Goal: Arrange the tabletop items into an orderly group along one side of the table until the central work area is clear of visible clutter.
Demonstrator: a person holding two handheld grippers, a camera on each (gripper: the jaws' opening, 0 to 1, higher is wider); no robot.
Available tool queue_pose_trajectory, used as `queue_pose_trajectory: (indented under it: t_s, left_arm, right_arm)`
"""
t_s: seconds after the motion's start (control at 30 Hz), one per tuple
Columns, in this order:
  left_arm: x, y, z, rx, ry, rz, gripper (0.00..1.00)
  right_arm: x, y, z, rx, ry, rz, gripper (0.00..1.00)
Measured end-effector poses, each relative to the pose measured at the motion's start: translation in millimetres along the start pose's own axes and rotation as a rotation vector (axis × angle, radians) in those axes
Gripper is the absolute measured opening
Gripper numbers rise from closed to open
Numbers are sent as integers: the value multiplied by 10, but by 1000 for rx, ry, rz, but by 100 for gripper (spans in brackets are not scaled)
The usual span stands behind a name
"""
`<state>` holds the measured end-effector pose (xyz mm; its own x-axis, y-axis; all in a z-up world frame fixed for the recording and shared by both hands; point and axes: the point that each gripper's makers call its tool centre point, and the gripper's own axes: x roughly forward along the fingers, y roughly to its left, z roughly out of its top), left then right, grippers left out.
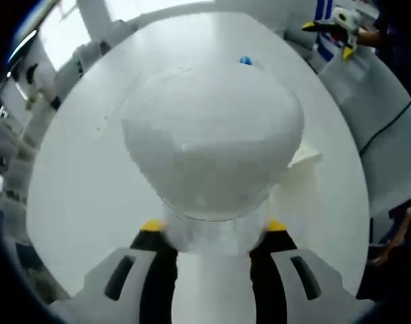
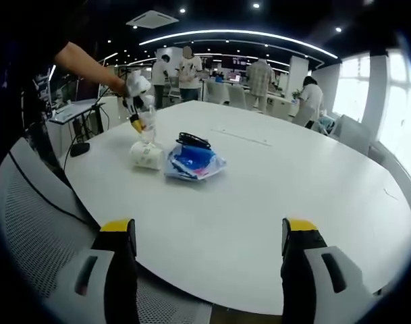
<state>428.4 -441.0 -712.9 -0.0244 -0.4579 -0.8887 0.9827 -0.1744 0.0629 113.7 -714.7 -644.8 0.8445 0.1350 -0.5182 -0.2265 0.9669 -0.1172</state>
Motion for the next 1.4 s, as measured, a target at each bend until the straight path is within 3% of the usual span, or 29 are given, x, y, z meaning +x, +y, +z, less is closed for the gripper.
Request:
queue_pose_trajectory:
  t_s: [0.3,0.63,0.93,1.13,1.27,1.4]
  left_arm:
    - [-26,2,-106,-28,-8,3,38]
    - [-21,29,-112,-30,-29,3,39]
    - [-49,60,-121,-24,-41,43,39]
    - [-108,73,-131,-42,-48,61,47]
    - [-176,76,-128,-73,-68,81,49]
    - [-235,44,-79,-134,-126,113,52]
  right_arm:
    - [6,2,-9,-2,6,2,88]
    - [7,-9,-21,-2,12,-3,88]
    - [14,1,-21,-1,11,5,88]
    - [14,-1,-13,-1,5,7,88]
    - [14,-6,-3,0,-1,7,88]
    - [13,-5,12,1,-11,9,88]
